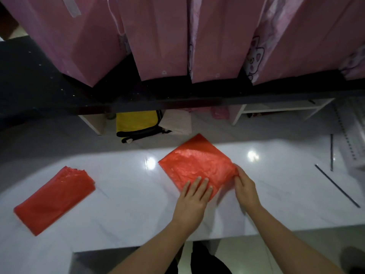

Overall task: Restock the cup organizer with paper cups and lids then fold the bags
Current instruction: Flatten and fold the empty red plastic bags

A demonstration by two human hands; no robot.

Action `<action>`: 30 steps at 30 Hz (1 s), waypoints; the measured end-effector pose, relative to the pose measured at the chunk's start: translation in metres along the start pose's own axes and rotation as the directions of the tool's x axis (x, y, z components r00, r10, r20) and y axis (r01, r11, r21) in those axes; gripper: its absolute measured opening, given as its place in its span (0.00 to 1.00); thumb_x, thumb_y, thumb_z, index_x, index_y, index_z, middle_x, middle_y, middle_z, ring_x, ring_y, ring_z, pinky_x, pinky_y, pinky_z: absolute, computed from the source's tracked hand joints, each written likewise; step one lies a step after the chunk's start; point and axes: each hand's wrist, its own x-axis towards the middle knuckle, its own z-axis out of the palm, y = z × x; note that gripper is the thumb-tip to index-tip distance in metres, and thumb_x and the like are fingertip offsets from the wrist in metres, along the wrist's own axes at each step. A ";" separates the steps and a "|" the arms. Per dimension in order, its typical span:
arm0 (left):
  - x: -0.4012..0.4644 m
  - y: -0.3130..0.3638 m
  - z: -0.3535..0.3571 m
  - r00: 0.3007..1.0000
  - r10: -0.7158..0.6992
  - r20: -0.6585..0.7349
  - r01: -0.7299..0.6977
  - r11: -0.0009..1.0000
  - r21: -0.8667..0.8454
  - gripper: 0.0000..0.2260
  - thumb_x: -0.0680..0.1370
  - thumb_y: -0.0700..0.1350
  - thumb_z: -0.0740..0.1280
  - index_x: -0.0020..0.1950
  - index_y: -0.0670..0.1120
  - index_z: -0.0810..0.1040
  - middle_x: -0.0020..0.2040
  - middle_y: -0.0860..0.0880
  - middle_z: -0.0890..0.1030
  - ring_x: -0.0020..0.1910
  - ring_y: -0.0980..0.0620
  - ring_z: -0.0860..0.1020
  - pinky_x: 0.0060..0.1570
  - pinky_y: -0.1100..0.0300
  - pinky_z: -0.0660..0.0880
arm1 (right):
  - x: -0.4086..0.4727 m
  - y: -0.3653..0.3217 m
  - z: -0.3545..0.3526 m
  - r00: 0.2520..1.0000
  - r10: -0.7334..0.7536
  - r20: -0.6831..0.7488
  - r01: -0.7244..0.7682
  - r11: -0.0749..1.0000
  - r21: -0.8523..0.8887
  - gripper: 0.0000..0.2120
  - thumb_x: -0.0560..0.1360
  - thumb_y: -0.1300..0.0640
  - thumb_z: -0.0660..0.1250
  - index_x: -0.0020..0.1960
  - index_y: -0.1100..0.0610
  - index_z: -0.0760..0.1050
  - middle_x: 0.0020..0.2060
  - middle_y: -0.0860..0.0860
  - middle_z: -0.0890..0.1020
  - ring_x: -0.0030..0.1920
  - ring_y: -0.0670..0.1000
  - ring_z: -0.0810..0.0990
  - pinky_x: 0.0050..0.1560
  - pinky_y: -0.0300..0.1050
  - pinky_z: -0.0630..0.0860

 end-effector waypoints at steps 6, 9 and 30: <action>0.003 -0.003 0.022 0.992 -0.010 0.124 0.007 1.000 0.020 0.30 0.70 0.40 0.70 0.73 0.49 0.75 0.75 0.44 0.72 0.75 0.40 0.69 0.72 0.38 0.66 | 0.010 0.003 -0.014 0.973 -0.201 -0.117 0.164 0.949 -0.269 0.22 0.85 0.50 0.55 0.77 0.54 0.66 0.76 0.50 0.67 0.77 0.49 0.63 0.76 0.48 0.61; 0.001 -0.003 0.028 0.982 -0.035 0.184 0.038 0.999 -0.015 0.25 0.79 0.46 0.57 0.77 0.48 0.69 0.79 0.43 0.65 0.78 0.40 0.61 0.74 0.38 0.56 | 0.019 -0.008 0.009 0.899 -0.422 0.117 0.419 0.754 -0.505 0.23 0.84 0.48 0.52 0.77 0.52 0.66 0.78 0.52 0.65 0.78 0.51 0.60 0.78 0.50 0.57; -0.006 -0.073 0.037 0.820 -0.554 0.144 0.561 0.828 -0.008 0.28 0.84 0.63 0.47 0.83 0.57 0.52 0.83 0.45 0.49 0.82 0.42 0.44 0.78 0.39 0.46 | 0.031 -0.020 0.102 0.761 -0.334 0.557 0.645 0.482 -0.592 0.28 0.83 0.42 0.46 0.77 0.51 0.67 0.80 0.52 0.60 0.81 0.51 0.48 0.78 0.59 0.40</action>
